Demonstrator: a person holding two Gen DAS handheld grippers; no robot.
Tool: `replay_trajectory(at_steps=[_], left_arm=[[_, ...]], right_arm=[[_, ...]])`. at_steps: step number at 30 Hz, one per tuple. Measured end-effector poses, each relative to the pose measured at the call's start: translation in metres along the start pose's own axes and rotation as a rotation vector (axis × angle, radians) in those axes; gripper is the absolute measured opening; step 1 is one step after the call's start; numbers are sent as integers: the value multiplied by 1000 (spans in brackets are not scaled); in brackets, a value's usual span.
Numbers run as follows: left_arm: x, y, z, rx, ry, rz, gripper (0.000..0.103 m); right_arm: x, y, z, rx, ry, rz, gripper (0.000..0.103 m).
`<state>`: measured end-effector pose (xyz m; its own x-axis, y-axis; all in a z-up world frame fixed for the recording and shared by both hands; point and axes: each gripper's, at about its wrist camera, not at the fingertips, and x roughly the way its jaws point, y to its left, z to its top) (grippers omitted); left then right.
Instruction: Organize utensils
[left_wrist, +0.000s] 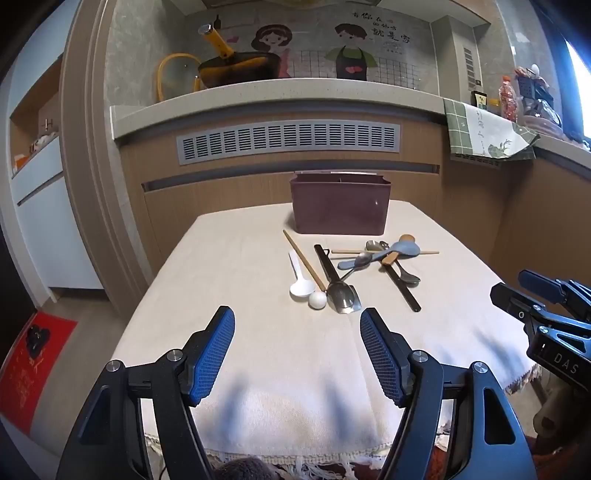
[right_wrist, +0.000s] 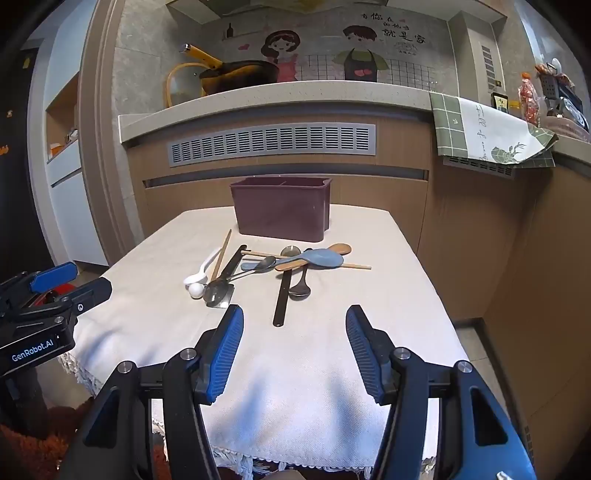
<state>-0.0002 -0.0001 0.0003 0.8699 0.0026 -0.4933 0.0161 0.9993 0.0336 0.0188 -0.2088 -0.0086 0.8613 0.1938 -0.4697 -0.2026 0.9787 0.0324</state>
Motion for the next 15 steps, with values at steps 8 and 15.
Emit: replay_trajectory(at_steps=[8,15], left_arm=[[9,5,-4,-20,28,0,71],[8,6,0,-26,43,1,71]], right_arm=[[4,-1,-1,0,8,2,55],[6,1,2,-2,25,-5,55]])
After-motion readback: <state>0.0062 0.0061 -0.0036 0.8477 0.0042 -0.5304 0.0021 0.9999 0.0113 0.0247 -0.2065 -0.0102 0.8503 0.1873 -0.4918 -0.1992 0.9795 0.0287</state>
